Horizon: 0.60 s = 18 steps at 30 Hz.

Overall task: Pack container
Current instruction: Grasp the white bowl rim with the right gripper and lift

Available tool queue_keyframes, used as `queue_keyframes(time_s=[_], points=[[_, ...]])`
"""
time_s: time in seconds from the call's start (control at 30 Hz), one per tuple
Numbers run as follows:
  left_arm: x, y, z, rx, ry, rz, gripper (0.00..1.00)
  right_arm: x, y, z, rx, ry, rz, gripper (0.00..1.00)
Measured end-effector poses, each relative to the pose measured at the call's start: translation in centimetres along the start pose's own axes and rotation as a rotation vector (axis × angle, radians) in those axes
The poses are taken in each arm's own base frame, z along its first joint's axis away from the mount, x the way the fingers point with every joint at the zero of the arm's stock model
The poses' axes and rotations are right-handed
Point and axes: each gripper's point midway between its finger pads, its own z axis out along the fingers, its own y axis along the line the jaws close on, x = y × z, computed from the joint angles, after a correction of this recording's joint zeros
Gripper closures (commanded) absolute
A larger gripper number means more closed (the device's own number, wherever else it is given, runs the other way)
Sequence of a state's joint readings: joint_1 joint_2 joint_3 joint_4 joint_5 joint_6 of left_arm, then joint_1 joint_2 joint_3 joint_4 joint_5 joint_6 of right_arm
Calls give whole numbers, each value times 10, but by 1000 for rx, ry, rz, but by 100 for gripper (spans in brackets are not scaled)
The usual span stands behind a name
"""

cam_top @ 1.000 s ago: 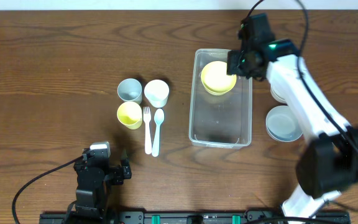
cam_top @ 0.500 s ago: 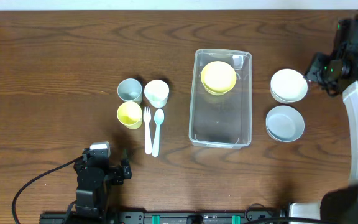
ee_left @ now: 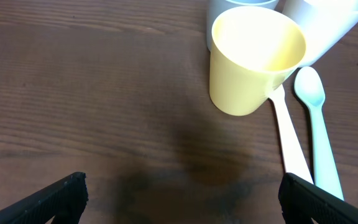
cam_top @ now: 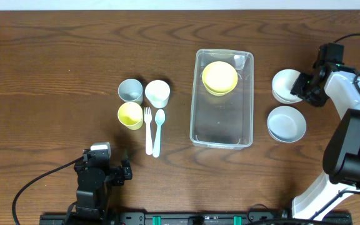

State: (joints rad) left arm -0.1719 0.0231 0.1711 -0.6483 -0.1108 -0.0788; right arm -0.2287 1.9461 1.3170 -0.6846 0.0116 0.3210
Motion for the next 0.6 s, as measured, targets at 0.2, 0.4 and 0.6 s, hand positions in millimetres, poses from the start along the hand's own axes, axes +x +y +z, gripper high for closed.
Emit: queue_keyframes(time_s=[0.2, 0.4, 0.6], points=[[0, 0, 0, 0, 0, 0, 2, 9, 0, 14, -1, 47, 7, 89], [0, 0, 0, 0, 0, 0, 2, 11, 0, 1, -3, 56, 16, 99], [0, 0, 0, 0, 0, 0, 2, -24, 7, -76, -31, -135, 8, 99]])
